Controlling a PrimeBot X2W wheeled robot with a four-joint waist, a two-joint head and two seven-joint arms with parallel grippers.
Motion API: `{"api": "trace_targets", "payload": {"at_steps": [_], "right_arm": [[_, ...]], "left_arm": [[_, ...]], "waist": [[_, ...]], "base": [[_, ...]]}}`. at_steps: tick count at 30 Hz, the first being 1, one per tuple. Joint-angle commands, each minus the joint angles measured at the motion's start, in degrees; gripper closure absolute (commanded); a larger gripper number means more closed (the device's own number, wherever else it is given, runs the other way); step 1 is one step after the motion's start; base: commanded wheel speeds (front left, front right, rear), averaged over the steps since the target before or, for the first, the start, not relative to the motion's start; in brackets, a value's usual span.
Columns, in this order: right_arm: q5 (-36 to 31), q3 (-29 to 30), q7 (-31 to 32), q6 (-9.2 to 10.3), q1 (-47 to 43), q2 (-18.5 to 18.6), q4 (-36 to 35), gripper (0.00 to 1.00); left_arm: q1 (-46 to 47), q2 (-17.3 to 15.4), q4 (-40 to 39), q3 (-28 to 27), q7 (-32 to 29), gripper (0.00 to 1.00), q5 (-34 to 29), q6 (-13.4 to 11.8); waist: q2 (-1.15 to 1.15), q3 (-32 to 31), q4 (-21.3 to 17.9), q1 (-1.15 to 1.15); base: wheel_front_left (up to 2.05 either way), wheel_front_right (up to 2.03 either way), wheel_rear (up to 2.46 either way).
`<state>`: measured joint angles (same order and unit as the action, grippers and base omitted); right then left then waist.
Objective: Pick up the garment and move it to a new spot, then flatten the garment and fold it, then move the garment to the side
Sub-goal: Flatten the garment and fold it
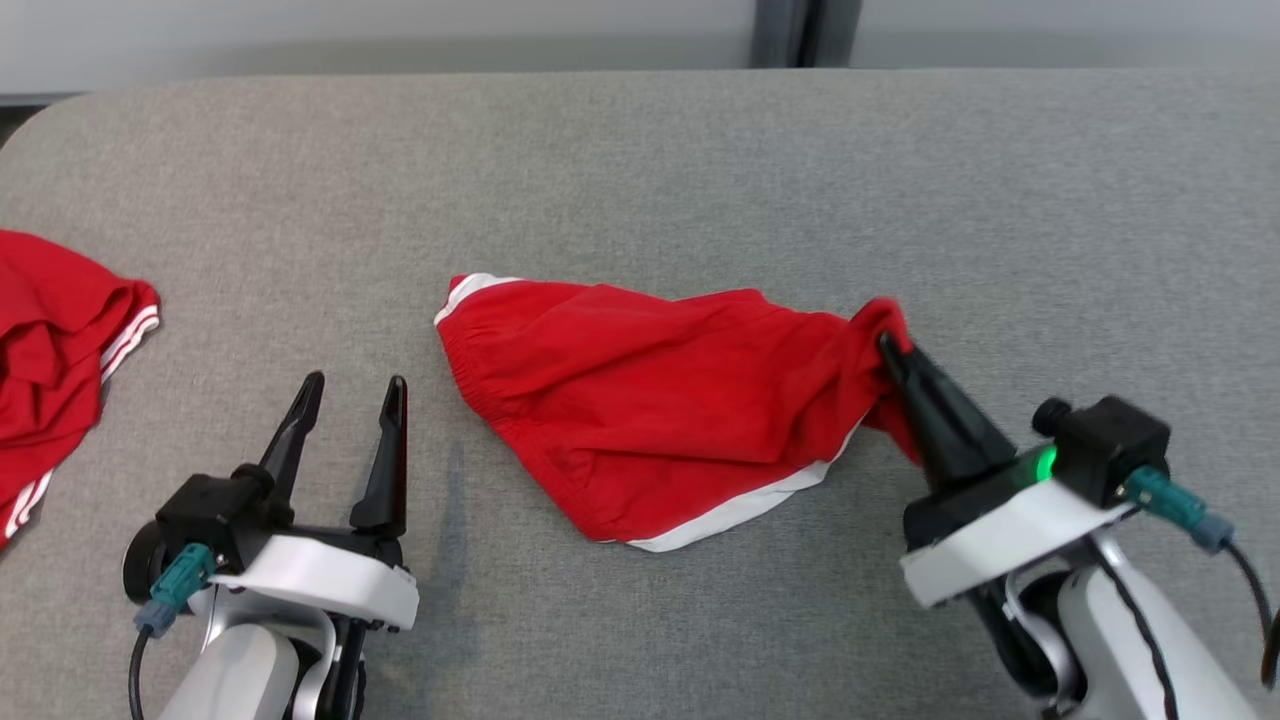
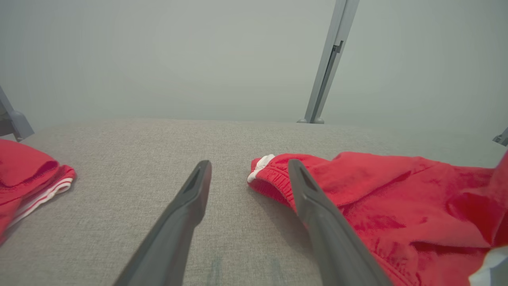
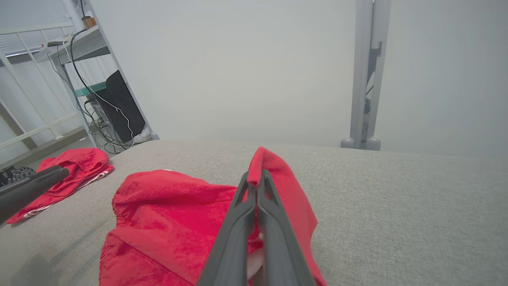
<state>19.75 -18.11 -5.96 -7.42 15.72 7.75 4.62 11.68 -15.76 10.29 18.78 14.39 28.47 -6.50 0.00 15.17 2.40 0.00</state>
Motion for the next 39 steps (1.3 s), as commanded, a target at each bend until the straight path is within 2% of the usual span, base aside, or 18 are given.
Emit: {"api": "trace_targets", "payload": {"at_steps": [1, 10, 19, 23, 25, 30, 39], "right_arm": [[0.5, 0.8, -0.7, -0.13, 1.9, 0.7, 1.3, 1.0], [1.2, 3.3, -2.0, -0.14, 9.8, 1.3, 8.3, 1.0], [2.7, 3.5, -3.9, -0.14, 18.0, 1.3, 22.0, 1.0], [3.6, 2.3, -5.5, -0.14, 19.9, 1.0, 25.8, 1.0], [3.8, 1.7, -6.4, -0.14, 20.2, 1.2, 26.7, 0.0], [4.1, 1.9, -8.5, -0.14, 17.7, 1.9, 25.8, 0.0], [1.9, 7.8, -9.3, -0.14, 7.3, 2.5, 15.9, 0.0]], "left_arm": [[1.3, -0.1, 0.0, 0.0, 0.2, 0.0, -0.2, 0.3], [3.7, 1.2, -0.4, 0.3, 0.6, 0.0, -0.9, 0.9], [5.8, 3.0, 0.8, 0.3, 0.9, 0.0, -1.9, 2.0], [6.5, 3.5, 1.4, 0.1, 0.9, 0.0, -2.3, 2.5], [6.6, 3.8, 1.6, -0.1, 0.9, 0.0, -2.6, 2.9], [5.8, 4.2, 2.1, -0.7, 0.9, 0.0, -3.2, 3.3], [3.5, 3.4, 2.2, -2.4, 0.9, 0.0, -3.7, 3.4]], "waist": [[0.0, 1.2, 1.1, 0.0], [0.0, 6.4, 4.4, 0.0], [0.0, 9.2, 6.2, 0.0], [0.0, 9.2, 6.1, 0.0], [0.0, 8.9, 5.8, 0.0], [0.0, 7.5, 4.6, 0.0], [0.0, 3.8, 1.4, 0.0]], "base": [[0.0, 0.0, 0.0], [0.0, 0.0, 0.0], [0.0, 0.0, 0.0], [0.0, 0.0, 0.0], [0.0, 0.0, 0.0], [0.0, 0.0, 0.0], [0.0, 0.0, 0.0]]}}
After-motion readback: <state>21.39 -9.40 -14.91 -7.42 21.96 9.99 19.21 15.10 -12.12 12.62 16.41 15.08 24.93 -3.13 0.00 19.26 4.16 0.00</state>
